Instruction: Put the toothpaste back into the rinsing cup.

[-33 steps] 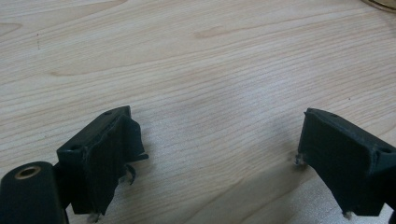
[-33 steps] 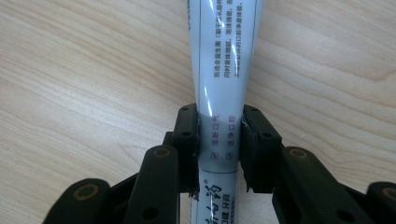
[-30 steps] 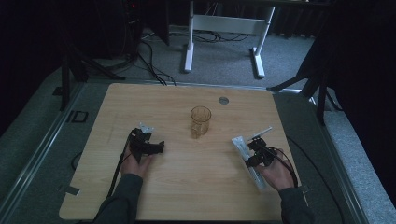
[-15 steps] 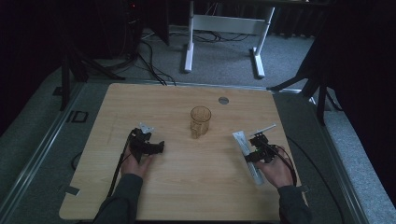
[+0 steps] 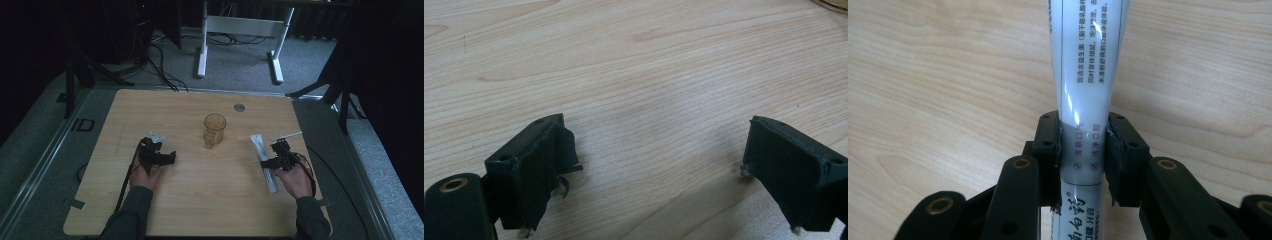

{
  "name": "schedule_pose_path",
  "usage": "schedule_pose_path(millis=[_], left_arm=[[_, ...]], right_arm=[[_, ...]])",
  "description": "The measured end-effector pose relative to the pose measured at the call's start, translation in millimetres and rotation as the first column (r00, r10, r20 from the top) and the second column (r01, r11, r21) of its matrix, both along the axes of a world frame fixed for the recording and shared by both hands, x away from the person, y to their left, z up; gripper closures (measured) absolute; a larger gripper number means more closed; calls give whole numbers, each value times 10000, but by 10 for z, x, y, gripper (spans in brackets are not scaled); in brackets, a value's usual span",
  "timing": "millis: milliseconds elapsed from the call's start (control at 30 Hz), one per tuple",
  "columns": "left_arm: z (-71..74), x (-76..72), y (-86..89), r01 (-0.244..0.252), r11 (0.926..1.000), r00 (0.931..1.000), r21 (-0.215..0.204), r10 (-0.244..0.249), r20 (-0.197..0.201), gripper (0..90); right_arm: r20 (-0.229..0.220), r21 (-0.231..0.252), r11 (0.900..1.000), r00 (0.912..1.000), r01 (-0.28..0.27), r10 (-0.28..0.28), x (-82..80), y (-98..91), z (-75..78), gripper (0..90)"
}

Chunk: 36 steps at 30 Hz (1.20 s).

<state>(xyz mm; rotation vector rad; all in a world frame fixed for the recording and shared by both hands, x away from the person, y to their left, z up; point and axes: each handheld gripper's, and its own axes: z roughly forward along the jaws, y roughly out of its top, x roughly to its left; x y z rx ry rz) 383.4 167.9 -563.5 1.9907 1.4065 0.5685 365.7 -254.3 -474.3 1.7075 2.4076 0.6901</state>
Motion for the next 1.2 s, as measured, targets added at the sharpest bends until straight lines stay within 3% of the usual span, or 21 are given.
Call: schedule_pose_path(millis=[333, 400, 1200], left_arm=[[0, 0, 0, 2, 10000, 10000, 3, -2, -1, 106], [0, 0, 0, 3, 10000, 10000, 5, -3, -1, 106], [0, 0, 0, 0, 10000, 10000, 1, 0, 0, 106]], right_arm=[[283, 499, 9984, 9992, 258, -273, 34, -36, -7, 705], [374, 776, 9963, 9985, 372, -402, 45, -50, -3, 705], [997, 1509, 9862, 9915, 675, -831, 102, -32, 89, 711]])
